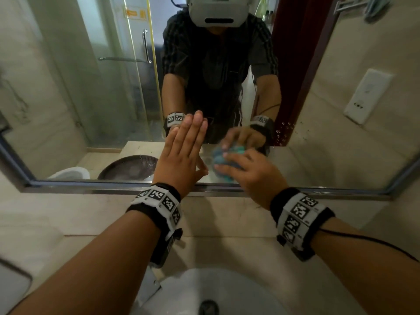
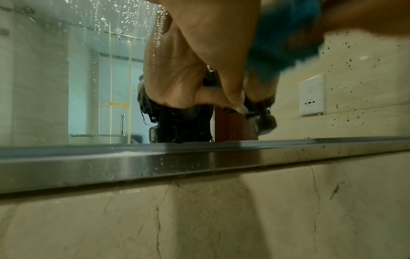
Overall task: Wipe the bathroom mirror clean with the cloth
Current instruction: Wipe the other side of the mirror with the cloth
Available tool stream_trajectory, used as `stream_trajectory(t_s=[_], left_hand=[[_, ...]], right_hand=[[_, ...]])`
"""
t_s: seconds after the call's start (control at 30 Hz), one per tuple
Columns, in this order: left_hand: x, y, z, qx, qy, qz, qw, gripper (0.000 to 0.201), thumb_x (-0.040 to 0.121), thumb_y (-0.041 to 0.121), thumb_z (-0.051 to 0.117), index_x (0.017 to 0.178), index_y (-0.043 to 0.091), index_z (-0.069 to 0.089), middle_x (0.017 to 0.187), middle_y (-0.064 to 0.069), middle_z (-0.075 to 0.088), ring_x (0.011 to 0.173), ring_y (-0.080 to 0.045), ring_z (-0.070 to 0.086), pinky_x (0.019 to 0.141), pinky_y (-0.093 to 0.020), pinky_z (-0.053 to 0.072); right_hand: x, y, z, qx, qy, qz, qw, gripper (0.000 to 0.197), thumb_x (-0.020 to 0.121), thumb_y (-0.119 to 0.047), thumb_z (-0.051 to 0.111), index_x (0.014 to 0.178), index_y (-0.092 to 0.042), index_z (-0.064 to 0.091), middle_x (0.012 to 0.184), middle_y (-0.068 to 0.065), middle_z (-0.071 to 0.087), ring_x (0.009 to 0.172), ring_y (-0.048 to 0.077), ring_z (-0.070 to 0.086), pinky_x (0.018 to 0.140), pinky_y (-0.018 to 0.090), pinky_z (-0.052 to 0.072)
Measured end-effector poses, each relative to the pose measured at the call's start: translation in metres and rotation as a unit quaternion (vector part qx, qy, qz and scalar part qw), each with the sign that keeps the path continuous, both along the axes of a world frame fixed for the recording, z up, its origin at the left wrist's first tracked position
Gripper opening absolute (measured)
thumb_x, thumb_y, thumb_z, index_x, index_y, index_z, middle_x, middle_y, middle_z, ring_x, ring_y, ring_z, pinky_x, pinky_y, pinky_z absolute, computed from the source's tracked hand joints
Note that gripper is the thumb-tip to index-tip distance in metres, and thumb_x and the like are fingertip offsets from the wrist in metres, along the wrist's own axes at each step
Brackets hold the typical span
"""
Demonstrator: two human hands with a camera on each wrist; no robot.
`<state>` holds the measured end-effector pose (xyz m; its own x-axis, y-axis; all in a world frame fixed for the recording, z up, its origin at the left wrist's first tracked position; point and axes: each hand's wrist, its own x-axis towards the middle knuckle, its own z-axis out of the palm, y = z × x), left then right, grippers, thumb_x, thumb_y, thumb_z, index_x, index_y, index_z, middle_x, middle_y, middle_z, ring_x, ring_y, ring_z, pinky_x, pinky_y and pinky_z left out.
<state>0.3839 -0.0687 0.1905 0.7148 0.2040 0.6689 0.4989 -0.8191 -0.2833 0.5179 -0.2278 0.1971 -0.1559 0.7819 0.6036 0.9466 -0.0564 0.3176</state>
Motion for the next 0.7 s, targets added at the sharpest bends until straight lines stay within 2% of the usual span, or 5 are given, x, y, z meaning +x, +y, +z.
stream_trajectory(t_s=[0.13,0.27,0.37,0.6,0.7], left_hand=[[0.003,0.003,-0.004,0.004,-0.005,0.0,1.0,0.124,0.066,0.06,0.067,0.148,0.006,-0.009,0.157,-0.01,-0.004,0.144,-0.024,-0.006,0.118,-0.039,0.001],[0.003,0.003,-0.003,0.006,-0.003,0.012,1.0,0.123,0.071,0.066,0.061,0.147,0.007,-0.014,0.154,-0.008,-0.02,0.143,-0.024,-0.014,0.118,-0.038,-0.003],[0.003,0.0,0.0,-0.006,0.016,0.034,0.999,0.139,0.057,0.065,0.073,0.147,0.007,-0.015,0.156,-0.008,-0.017,0.142,-0.023,-0.018,0.117,-0.036,-0.009],[0.004,0.001,-0.003,-0.008,0.012,0.043,0.999,0.14,0.055,0.064,0.075,0.148,0.007,-0.013,0.156,-0.009,-0.006,0.143,-0.023,-0.016,0.118,-0.036,-0.006],[0.003,-0.002,-0.001,-0.006,0.007,0.038,0.999,0.139,0.055,0.062,0.076,0.148,0.007,-0.012,0.156,-0.008,-0.005,0.143,-0.023,-0.014,0.118,-0.036,-0.006]], right_hand=[[-0.011,0.034,0.034,0.197,0.12,-0.04,0.972,0.043,0.083,-0.018,0.054,0.126,-0.022,0.056,0.129,0.005,0.045,0.102,0.028,0.04,0.085,0.038,0.046],[-0.006,0.008,-0.049,-0.017,0.045,-0.006,0.999,0.042,0.079,-0.018,0.068,0.12,-0.02,0.06,0.118,0.01,0.058,0.092,0.028,0.058,0.074,0.043,0.056],[0.014,-0.024,-0.038,-0.1,-0.026,-0.038,0.994,0.056,0.058,-0.017,0.087,0.11,-0.025,0.068,0.111,0.005,0.064,0.082,0.025,0.061,0.069,0.038,0.055],[0.015,-0.004,0.032,0.234,0.068,-0.046,0.969,0.032,0.087,-0.013,0.058,0.119,-0.014,0.064,0.121,0.011,0.054,0.093,0.029,0.047,0.085,0.028,0.039],[0.009,-0.021,-0.039,0.055,0.016,-0.064,0.996,0.046,0.068,-0.016,0.08,0.113,-0.018,0.067,0.116,0.012,0.061,0.086,0.031,0.059,0.072,0.038,0.053]])
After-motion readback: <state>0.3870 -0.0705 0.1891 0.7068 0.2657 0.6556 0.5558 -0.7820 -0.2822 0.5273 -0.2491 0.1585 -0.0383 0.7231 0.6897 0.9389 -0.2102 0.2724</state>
